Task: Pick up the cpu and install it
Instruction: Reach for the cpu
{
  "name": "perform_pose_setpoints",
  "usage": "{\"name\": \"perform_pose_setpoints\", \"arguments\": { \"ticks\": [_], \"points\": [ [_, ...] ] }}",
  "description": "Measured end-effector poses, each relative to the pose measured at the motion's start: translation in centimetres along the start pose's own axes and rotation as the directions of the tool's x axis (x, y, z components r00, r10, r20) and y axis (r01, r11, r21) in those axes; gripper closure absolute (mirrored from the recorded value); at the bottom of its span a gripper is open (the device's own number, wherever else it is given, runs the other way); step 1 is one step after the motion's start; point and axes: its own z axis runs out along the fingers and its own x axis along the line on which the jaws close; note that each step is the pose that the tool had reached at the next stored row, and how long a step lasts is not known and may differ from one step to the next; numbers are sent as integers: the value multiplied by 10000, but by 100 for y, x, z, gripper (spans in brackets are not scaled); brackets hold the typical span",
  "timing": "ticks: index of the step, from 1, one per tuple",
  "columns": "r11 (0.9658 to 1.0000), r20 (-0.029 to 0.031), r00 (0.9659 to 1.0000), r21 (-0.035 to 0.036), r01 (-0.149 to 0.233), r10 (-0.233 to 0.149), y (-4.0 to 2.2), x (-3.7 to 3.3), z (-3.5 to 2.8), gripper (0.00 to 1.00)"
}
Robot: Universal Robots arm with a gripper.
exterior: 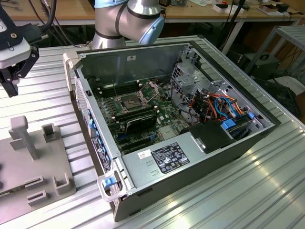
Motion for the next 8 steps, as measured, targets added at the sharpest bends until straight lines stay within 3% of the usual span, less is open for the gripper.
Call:
{"name": "perform_pose_setpoints", "arguments": {
  "ticks": [8],
  "points": [
    [10000, 2, 10000, 15, 0, 0, -3, 2, 62, 89]
  ]
}}
